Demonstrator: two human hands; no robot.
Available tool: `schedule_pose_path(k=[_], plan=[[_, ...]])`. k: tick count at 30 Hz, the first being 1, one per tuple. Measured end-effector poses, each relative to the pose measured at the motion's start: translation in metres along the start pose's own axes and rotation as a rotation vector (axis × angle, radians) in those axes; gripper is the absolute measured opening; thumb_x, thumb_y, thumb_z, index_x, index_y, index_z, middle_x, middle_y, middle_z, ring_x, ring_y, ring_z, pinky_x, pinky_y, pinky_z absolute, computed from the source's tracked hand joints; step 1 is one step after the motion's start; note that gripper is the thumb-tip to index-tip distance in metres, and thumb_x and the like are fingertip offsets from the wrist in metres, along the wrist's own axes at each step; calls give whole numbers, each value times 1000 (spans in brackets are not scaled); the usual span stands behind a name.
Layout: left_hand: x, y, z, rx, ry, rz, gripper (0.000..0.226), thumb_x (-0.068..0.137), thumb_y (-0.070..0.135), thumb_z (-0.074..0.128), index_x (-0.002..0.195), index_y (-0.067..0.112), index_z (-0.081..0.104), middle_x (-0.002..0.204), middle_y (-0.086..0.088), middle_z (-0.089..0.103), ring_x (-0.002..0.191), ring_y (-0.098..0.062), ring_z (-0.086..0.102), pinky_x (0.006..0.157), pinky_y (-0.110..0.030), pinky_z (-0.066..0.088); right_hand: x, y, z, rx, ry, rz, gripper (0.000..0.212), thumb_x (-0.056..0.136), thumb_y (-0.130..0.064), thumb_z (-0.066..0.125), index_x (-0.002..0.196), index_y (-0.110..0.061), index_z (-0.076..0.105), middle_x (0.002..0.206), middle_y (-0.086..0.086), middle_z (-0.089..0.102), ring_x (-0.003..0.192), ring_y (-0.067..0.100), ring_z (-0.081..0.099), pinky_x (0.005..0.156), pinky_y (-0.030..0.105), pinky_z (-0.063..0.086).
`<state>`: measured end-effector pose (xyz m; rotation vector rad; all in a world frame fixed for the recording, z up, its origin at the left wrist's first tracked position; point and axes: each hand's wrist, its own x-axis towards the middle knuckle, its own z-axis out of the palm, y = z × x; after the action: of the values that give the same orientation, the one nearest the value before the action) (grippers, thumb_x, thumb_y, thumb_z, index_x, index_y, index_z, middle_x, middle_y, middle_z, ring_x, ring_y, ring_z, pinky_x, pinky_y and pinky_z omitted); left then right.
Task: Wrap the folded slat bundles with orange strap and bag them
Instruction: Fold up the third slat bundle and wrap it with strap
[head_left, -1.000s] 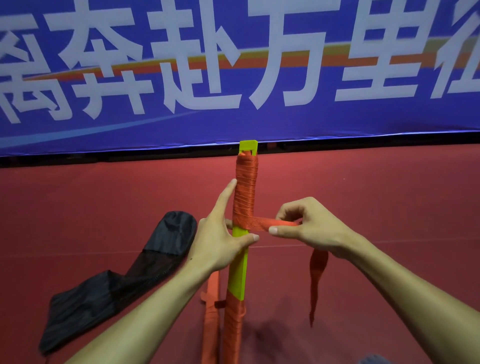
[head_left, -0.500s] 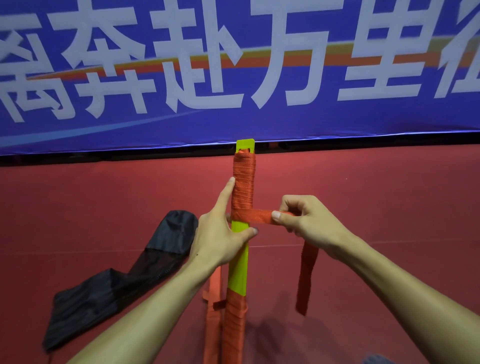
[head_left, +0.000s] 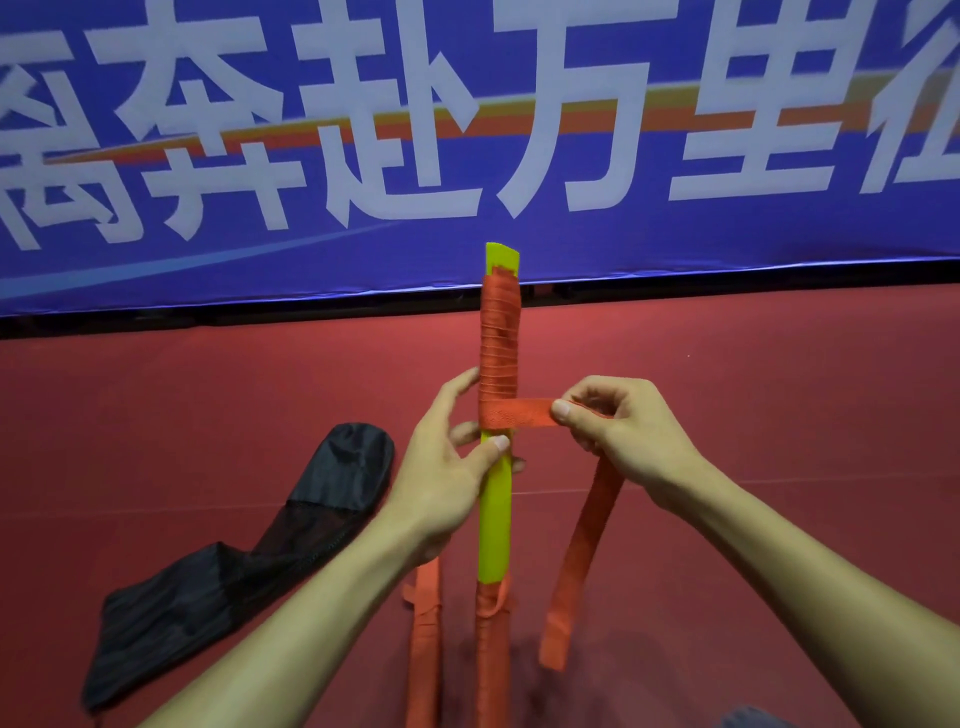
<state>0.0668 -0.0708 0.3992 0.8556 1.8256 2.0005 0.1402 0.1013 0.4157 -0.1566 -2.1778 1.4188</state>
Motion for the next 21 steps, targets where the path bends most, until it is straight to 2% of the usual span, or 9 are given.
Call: schedule_pose_path(k=[3, 9, 11, 15, 16, 21], plan=[[-2, 3, 5, -73, -26, -4, 52, 97, -13, 49, 128, 28, 46, 99, -13, 72, 78, -34, 74, 79, -44, 62, -1, -2, 2, 18, -3, -15, 19, 90, -13, 68, 72, -5, 65, 48, -7, 49, 46, 6, 38, 46, 16, 31], [-5, 6, 15, -186, 4, -44, 49, 98, -14, 44, 136, 17, 39, 90, -10, 76, 67, -32, 72, 79, -51, 58, -1, -1, 5, 84, -18, 20, 19, 90, -12, 68, 72, -7, 64, 49, -5, 46, 47, 8, 35, 46, 19, 29], [-5, 5, 17, -202, 11, -44, 56, 98, -14, 43, 138, 24, 35, 88, -11, 76, 64, -32, 71, 75, -51, 59, -1, -2, 5, 106, -25, 23, 16, 90, -10, 67, 74, -8, 66, 48, -5, 45, 46, 7, 34, 45, 18, 29], [-7, 7, 18, -192, -12, 20, 81, 99, -12, 45, 137, 58, 27, 96, -19, 74, 62, -31, 69, 71, -51, 59, -1, -2, 7, 181, -60, 54, 10, 92, -7, 64, 87, -10, 72, 49, -3, 43, 48, 8, 33, 46, 18, 28], [-8, 7, 18, -179, -19, 39, 83, 99, -12, 45, 135, 62, 28, 97, -19, 73, 62, -30, 69, 71, -52, 59, -1, -2, 8, 198, -82, 65, 12, 93, -7, 62, 90, -12, 73, 50, -3, 43, 49, 9, 33, 47, 19, 28], [-7, 5, 19, -137, -28, 31, 77, 99, -14, 43, 135, 54, 39, 94, -14, 72, 61, -30, 69, 62, -39, 60, -5, -5, 13, 258, -101, 117, 20, 94, -4, 59, 89, -18, 73, 51, -2, 41, 48, 11, 32, 48, 23, 29]])
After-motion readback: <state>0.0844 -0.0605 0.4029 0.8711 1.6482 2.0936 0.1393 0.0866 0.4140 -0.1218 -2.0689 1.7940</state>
